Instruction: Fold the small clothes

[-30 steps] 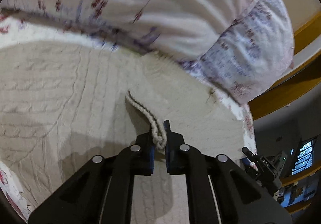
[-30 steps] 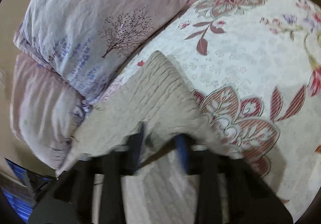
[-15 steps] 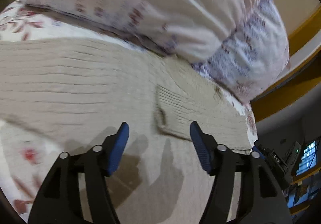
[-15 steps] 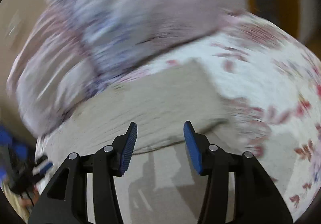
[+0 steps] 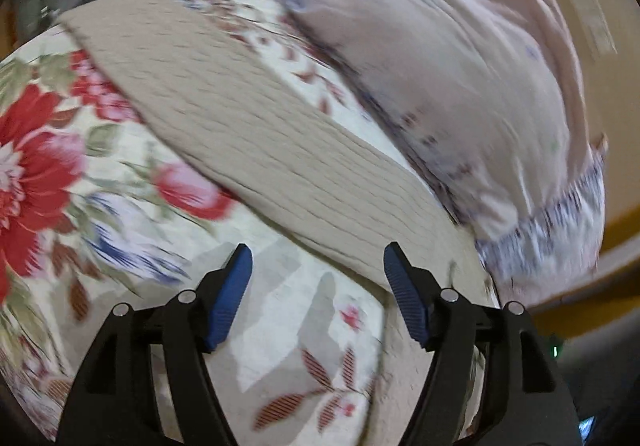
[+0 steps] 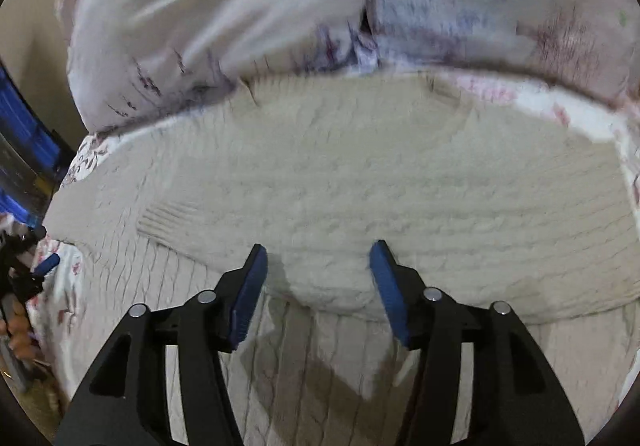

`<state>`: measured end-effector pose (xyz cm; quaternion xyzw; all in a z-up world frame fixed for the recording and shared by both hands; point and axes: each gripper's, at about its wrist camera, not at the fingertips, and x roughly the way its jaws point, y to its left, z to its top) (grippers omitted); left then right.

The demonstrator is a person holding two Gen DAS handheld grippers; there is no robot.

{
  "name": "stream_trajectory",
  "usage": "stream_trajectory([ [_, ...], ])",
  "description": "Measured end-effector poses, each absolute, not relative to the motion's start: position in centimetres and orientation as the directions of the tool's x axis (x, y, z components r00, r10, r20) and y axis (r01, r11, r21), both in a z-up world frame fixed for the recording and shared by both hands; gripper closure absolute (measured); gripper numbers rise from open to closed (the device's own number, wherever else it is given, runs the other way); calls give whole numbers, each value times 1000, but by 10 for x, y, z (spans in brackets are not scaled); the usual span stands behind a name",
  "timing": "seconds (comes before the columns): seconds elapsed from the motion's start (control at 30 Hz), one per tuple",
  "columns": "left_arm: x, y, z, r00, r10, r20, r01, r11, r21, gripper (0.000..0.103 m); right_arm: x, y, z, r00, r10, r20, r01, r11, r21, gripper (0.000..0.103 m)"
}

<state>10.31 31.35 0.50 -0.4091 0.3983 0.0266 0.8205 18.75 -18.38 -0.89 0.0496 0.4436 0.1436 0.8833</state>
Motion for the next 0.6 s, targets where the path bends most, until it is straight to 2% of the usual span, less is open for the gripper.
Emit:
stream_trajectory([
  [0.07,105,325,2,700,-287,-654,-385,619,-685,36,184,-183,-8,555,315,-770,-222,948,228,37],
  [0.23,111,352,-2,738,-250,-627,-439,528,-727,36,184,-197,-7,534,376,-757,-200,926,319,37],
  [0.37,114,373,-4,748,-215,-628,-485,469,-738,38,182,-199,-6,530,384,-756,-199,923,330,37],
  [0.5,111,395,-9,771,-192,-607,-498,413,-763,46,181,-201,-5,530,397,-749,-200,917,345,37],
  [0.57,110,402,-14,781,-184,-597,-500,389,-774,54,181,-203,-6,532,405,-744,-194,913,359,37],
  [0.6,111,404,-15,781,-180,-598,-501,390,-773,61,181,-203,-5,532,408,-742,-192,912,363,37],
])
